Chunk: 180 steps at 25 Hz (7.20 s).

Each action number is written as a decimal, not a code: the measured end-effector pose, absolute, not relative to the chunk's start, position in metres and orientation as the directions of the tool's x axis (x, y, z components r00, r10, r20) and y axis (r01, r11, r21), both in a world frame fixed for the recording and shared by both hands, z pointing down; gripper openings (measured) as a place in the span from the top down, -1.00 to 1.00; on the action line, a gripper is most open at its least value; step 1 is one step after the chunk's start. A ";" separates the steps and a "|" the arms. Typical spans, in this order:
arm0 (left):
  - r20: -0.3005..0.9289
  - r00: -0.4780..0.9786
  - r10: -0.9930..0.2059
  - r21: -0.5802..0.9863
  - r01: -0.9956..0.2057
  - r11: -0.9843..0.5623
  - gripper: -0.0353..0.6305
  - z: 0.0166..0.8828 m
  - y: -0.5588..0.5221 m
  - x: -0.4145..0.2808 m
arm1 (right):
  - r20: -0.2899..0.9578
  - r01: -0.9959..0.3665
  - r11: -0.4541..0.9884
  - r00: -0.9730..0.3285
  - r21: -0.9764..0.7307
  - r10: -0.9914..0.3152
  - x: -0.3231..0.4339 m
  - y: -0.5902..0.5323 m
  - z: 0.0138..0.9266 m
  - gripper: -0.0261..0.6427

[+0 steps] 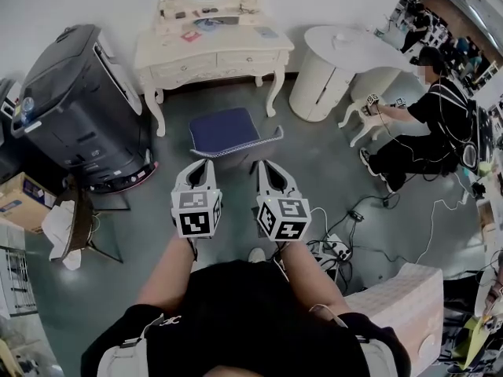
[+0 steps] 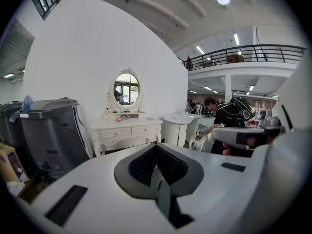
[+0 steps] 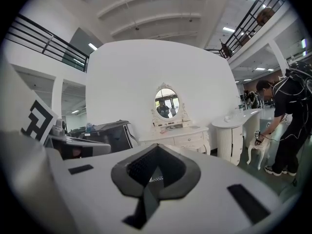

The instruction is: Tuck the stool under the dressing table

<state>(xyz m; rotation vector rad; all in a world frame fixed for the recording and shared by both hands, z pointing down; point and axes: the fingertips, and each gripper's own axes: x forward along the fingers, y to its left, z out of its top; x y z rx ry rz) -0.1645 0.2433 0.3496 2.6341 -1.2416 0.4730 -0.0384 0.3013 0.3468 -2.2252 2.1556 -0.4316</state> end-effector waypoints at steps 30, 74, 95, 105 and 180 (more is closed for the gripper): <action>0.469 0.374 -0.800 0.029 -0.912 -0.409 0.88 0.383 0.206 -0.115 | 0.270 -0.971 0.074 -0.136 -0.229 -0.953 0.086 0.255 0.384 0.90; 0.884 0.263 -0.386 0.117 -0.924 -0.363 0.87 0.571 0.016 -0.209 | 0.808 -0.993 -0.066 -0.044 -0.102 -0.588 0.193 0.082 0.546 0.90; 0.834 0.541 0.107 0.551 -0.822 -0.142 0.34 0.685 0.033 -0.188 | 0.934 -0.923 -0.218 -0.264 -0.317 -0.242 0.234 0.059 0.662 0.36; 0.839 0.509 0.195 0.523 -0.852 -0.030 0.32 0.706 0.032 -0.186 | 0.921 -0.849 -0.370 -0.385 -0.376 -0.052 0.232 0.066 0.715 0.35; 0.714 0.674 0.189 0.689 -0.725 -0.018 0.39 0.669 -0.052 -0.116 | 0.900 -0.886 -0.160 -0.433 -0.435 -0.047 0.265 -0.018 0.683 0.56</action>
